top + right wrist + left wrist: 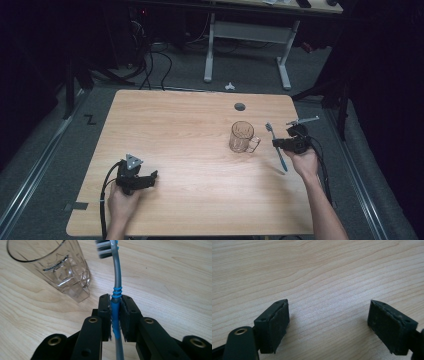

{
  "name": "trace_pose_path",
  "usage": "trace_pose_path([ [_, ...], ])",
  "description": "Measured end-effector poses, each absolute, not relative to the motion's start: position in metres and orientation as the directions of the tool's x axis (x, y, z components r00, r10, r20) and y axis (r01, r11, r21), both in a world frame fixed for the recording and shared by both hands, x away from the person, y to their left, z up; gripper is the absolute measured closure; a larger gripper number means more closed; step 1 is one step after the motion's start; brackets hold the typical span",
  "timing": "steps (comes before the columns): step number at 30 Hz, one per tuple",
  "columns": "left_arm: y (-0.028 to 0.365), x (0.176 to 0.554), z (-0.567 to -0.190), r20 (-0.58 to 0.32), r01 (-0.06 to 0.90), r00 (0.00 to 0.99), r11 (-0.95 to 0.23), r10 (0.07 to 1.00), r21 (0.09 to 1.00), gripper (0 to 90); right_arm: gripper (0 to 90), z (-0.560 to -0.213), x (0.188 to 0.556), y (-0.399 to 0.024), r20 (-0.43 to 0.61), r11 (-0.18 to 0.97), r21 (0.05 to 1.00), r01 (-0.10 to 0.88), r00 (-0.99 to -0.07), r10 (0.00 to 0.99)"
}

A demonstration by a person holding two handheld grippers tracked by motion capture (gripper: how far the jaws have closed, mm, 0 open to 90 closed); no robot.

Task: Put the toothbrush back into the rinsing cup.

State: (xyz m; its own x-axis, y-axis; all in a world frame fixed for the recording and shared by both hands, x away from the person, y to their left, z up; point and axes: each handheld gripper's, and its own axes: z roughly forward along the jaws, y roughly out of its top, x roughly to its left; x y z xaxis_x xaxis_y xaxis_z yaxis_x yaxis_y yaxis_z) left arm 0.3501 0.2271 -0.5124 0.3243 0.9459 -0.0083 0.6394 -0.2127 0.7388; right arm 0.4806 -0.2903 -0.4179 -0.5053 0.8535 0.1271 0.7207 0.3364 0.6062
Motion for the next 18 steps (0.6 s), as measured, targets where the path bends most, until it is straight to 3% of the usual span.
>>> trace_pose_path([
  [18, 0.227, 0.350, -0.512, -0.008, 0.639, 0.326, -0.214, 0.945, 0.739, 18.2, 79.8, -0.411, 0.450, -0.279, 0.195, 0.311, 0.692, 0.652, -0.584, 0.788],
])
